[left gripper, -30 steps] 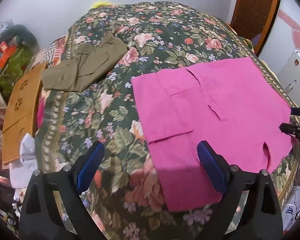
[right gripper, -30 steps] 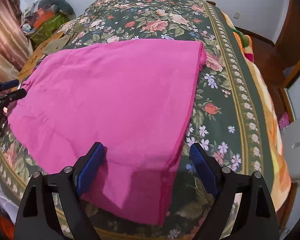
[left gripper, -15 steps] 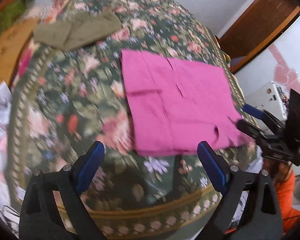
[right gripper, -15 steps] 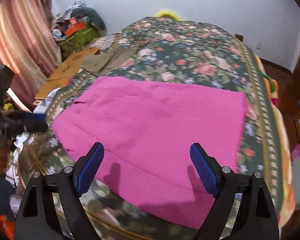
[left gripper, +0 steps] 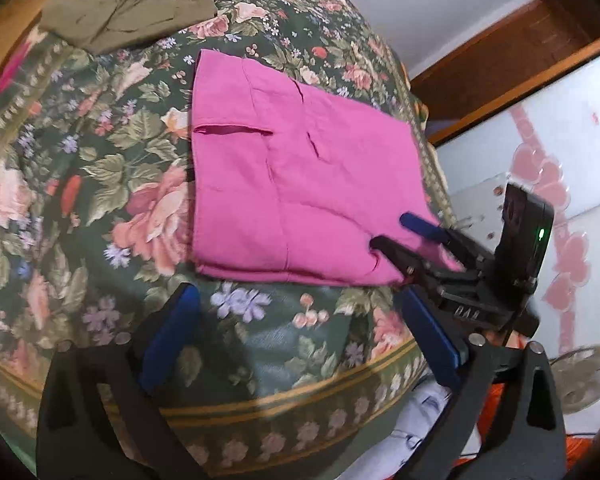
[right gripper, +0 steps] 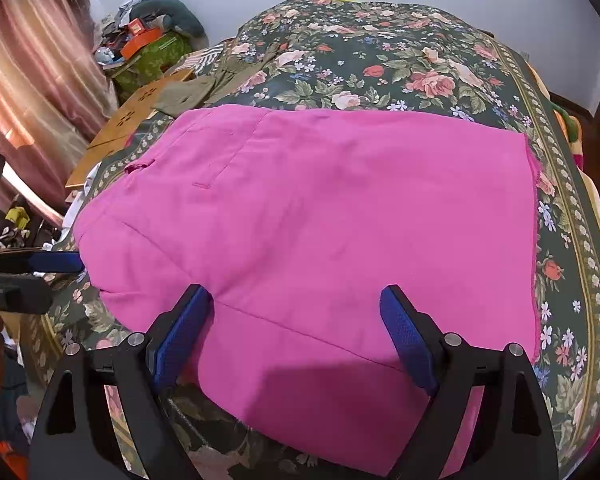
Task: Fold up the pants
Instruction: 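Grasp the folded pink trousers' edge with the left gripper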
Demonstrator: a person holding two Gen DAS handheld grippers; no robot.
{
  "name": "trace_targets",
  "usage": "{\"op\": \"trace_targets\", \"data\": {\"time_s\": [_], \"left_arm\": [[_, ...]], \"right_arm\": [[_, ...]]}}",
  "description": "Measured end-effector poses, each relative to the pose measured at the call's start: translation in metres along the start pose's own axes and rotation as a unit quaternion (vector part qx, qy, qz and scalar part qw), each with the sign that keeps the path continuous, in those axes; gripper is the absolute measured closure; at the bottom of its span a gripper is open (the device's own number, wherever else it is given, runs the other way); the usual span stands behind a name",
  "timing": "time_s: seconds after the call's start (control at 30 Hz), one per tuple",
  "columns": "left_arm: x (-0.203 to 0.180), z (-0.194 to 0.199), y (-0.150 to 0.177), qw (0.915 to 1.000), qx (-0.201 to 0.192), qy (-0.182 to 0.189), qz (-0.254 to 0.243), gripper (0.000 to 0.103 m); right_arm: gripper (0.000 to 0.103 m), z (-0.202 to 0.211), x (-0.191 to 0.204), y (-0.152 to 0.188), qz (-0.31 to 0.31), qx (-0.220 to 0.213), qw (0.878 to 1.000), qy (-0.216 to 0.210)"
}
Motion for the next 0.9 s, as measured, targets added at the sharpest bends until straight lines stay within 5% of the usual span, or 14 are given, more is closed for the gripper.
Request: {"op": "trace_targets", "data": {"time_s": [0.33,0.37,0.5,0.73,0.9], "left_arm": [[0.016,-0.013,-0.034,0.9949,-0.009,0.067,0.074,0.007],[0.015,-0.013,-0.037,0.9957,-0.011,0.058,0.071,0.012],[0.016,-0.013,-0.042,0.9980,-0.016,0.001,0.062,0.065],[0.015,-0.006,-0.039,0.9976,-0.035,-0.028,0.053,0.079],[0.007,0.014,-0.040,0.9911,-0.084,-0.102,0.012,0.081]], "right_arm": [[0.017,0.001,-0.002,0.000,0.000,-0.005,1.000,-0.012],[0.017,0.001,-0.002,0.000,0.001,-0.004,1.000,-0.013],[0.017,0.002,-0.003,0.001,0.000,-0.003,1.000,-0.015],[0.017,0.005,-0.004,0.002,-0.010,-0.004,1.000,-0.014],[0.017,0.009,-0.007,0.002,-0.020,-0.003,1.000,-0.010]]}}
Point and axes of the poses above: each gripper's, at about its wrist camera, not at the fingertips, and z roughly against the way its jaws point, x to its left, y to its underside, the point moved 1 cm from there along -z, roughly the way its jaws point, and after that the axes turned 5 degrees about -y, right-handed, at the moved point
